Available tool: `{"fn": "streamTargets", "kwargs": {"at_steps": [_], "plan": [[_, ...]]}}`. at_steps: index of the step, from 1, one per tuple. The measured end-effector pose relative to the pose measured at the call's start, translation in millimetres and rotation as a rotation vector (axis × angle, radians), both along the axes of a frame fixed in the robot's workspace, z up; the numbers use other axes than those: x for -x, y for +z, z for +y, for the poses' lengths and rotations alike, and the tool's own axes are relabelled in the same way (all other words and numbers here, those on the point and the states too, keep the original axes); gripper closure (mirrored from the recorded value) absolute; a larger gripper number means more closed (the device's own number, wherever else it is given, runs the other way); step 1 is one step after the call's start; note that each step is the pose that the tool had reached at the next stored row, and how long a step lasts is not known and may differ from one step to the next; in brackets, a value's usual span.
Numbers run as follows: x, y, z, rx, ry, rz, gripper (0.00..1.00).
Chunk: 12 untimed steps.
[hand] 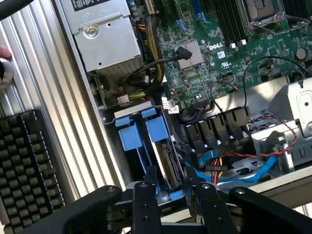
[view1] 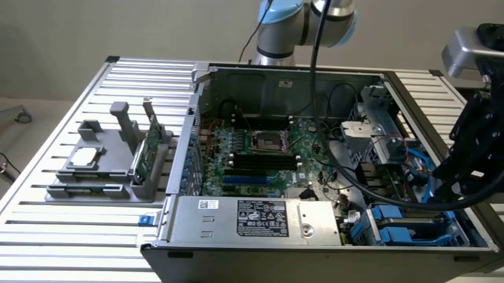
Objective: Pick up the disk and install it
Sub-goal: 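Insert the first disk wire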
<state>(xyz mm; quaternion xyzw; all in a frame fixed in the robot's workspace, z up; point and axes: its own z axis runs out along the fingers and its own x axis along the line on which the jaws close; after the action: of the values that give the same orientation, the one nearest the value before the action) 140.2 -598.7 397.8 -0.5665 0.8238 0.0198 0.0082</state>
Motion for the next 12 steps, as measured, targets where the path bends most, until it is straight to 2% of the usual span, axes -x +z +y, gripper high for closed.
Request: {"fn": "streamTargets", "kwargs": {"at_steps": [12], "plan": [[0.0,-1.2,0.0,-0.0001,-0.217,0.0,0.64]]}}
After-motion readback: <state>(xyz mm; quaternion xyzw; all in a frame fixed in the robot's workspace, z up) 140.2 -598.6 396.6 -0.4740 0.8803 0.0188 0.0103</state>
